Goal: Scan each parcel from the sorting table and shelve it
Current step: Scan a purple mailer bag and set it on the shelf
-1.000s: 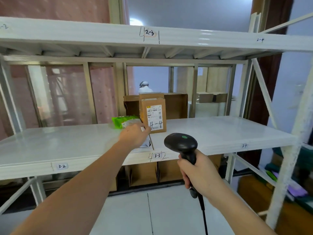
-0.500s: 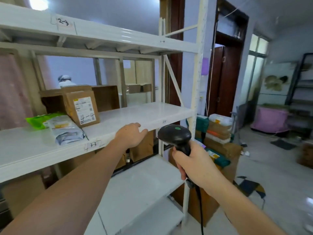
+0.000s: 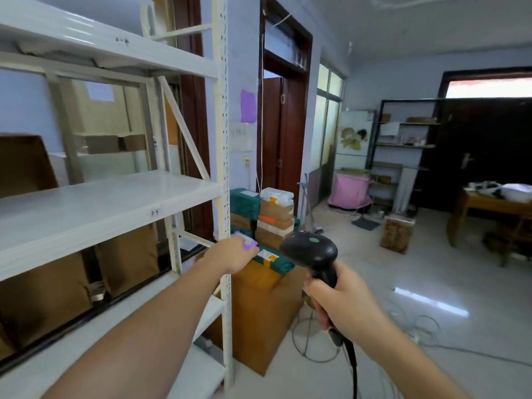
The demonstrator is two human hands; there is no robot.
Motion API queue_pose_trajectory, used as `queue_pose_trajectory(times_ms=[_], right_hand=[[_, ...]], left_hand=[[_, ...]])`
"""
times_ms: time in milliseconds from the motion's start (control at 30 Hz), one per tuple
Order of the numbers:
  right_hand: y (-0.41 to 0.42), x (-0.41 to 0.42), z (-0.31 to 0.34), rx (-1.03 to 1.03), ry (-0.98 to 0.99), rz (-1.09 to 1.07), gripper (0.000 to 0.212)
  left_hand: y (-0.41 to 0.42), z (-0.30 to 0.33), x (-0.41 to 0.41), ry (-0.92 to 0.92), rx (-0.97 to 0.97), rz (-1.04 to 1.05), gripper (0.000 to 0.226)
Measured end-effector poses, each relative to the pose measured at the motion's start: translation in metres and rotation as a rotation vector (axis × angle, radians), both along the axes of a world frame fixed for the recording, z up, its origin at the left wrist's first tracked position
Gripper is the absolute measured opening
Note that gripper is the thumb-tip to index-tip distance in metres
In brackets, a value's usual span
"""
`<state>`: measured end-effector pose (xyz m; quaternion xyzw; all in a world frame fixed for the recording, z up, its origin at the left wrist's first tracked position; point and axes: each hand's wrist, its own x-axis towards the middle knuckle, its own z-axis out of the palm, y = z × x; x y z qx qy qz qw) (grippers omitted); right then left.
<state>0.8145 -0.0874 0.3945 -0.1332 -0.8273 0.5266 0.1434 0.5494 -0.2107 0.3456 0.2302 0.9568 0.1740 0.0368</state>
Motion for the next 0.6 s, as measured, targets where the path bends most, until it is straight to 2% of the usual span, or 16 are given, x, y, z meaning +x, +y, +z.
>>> queue_pose_trajectory(times_ms=[233, 600], right_hand=[[0.054, -0.062, -0.028, -0.003, -0.059, -0.047, 0.007], [0.123, -0.192, -0.057, -0.039, -0.063, -0.089, 0.007]], left_hand=[[0.061, -0.042, -0.073, -0.01, -0.084, -0.049, 0.075], [0.14, -0.09, -0.213, -0.062, -0.167, -0.097, 0.078]])
